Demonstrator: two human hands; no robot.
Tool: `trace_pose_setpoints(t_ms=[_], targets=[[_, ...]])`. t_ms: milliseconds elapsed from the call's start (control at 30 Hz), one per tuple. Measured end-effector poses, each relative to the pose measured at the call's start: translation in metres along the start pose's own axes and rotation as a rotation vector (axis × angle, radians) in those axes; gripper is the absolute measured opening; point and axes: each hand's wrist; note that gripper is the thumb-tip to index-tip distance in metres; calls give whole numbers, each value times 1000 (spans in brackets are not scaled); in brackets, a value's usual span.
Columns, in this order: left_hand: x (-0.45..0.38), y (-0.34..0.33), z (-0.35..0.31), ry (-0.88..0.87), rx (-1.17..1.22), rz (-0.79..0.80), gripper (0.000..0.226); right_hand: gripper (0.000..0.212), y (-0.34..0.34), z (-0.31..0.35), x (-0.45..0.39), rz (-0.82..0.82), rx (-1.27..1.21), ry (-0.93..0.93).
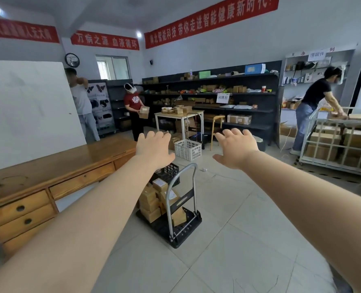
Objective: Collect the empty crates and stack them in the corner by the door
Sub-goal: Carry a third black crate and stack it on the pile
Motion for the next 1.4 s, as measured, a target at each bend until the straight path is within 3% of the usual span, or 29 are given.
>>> trace_pose_setpoints(t_ms=[333, 800, 1400], targets=[[-170, -56, -30, 7, 11, 27, 62, 68, -74, -53, -144, 19, 1, 33], [-465, -135, -59, -35, 78, -16, 64, 65, -176, -159, -389, 38, -26, -119], [-774, -224, -124, 255, 19, 39, 56, 68, -327, -273, -738, -68, -142, 150]])
Point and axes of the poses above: each hand's wrist, its own x-axis away from the middle knuckle, its own y-axis out of the back of the hand, z = x × y, and after that the axes turned 5 degrees about -y, right-handed
